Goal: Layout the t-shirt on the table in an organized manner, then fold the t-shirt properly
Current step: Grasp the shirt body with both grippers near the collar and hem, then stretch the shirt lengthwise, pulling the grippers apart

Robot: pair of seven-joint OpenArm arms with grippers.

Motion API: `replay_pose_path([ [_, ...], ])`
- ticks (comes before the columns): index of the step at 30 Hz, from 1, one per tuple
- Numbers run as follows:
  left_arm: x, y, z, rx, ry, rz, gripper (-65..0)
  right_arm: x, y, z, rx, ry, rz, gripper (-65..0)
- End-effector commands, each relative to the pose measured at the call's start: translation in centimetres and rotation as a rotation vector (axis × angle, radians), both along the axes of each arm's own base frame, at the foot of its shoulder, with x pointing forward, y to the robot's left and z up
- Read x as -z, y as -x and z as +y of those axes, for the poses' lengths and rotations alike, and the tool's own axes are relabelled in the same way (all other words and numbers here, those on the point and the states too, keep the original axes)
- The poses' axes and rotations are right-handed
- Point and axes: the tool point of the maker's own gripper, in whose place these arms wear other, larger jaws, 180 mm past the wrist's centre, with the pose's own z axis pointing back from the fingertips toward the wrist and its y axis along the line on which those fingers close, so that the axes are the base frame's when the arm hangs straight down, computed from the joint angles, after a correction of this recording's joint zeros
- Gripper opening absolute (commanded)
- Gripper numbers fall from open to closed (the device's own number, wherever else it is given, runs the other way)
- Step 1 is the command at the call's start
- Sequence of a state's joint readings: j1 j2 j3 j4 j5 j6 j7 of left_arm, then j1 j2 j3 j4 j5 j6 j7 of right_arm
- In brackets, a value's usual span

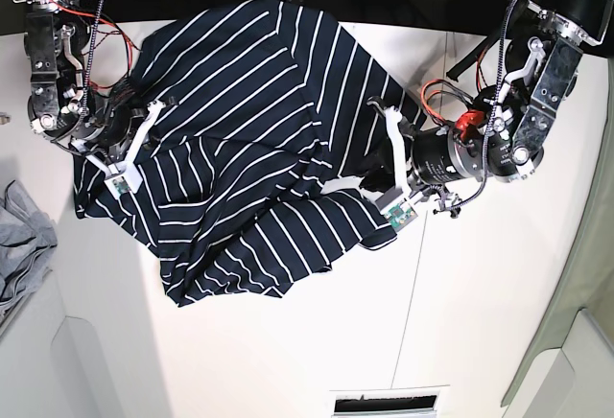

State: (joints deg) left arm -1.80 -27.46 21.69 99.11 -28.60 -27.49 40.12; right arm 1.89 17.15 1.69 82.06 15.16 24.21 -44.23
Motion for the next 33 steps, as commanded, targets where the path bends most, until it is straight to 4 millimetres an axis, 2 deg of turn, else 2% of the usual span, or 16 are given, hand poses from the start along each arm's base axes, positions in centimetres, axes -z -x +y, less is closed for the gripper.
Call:
replay_pose_path([
  [1, -2.3, -1.7, -0.4, 0.005, 0.037, -0.072, -47.9, -1.7, -1.7, 0.4, 0.019, -0.057, -0.059, -65.0],
  [4, -3.7, -3.1, -0.7, 0.009, 0.052, -0.122, -47.6, -3.2, -2.3, 2.4, 0.034, -0.192, -0.085, -65.0],
  [8, -3.7, -4.8, -0.4, -0.007, 0.049, -0.166, -33.4, -4.4, -1.5, 7.2, -0.065, -0.316, -0.078, -65.0],
  [10, -3.2, -6.3, 0.0, -0.045, 0.032, -0.180, -29.9, -4.8, -1.3, 9.5, -0.075, -0.386, -0.073, -65.0],
  [15, -2.4, -9.8, -1.2, -0.066, 0.010, -0.190, -29.9, -5.0, -0.6, 14.4, -0.110, -0.459, -0.058, -65.0],
  [18, -2.0, -11.6, -2.2, -0.042, -0.035, -0.223, -29.9, -4.5, 0.7, 16.7, -0.151, -0.460, -0.026, -65.0],
  [21, -0.6, -12.0, -3.0, 0.000, -0.102, -0.212, -29.9, -3.5, 3.0, 18.6, -0.192, -0.462, 0.021, -65.0],
  [24, 0.7, -12.0, -3.6, 0.052, -0.151, -0.221, -30.2, -2.0, 5.0, 19.4, -0.230, -0.411, 0.057, -65.0],
  [25, 0.8, -12.2, -3.5, 0.053, -0.164, -0.237, -32.8, -1.6, 5.5, 19.4, -0.239, -0.392, 0.064, -65.0],
  [26, 0.9, -12.6, -3.2, 0.032, -0.183, -0.259, -38.6, -1.1, 6.0, 19.2, -0.243, -0.371, 0.072, -65.0],
  [29, 0.2, -14.1, -1.5, -0.052, -0.250, -0.328, -62.4, 0.1, 7.2, 18.3, -0.246, -0.321, 0.093, -65.0],
  [30, -0.2, -14.7, -0.9, -0.074, -0.279, -0.350, -65.0, 0.3, 7.4, 18.0, -0.247, -0.310, 0.099, -65.0],
  [33, -1.7, -16.3, 0.9, -0.113, -0.343, -0.387, -65.0, 0.9, 8.0, 16.7, -0.248, -0.281, 0.115, -65.0],
])
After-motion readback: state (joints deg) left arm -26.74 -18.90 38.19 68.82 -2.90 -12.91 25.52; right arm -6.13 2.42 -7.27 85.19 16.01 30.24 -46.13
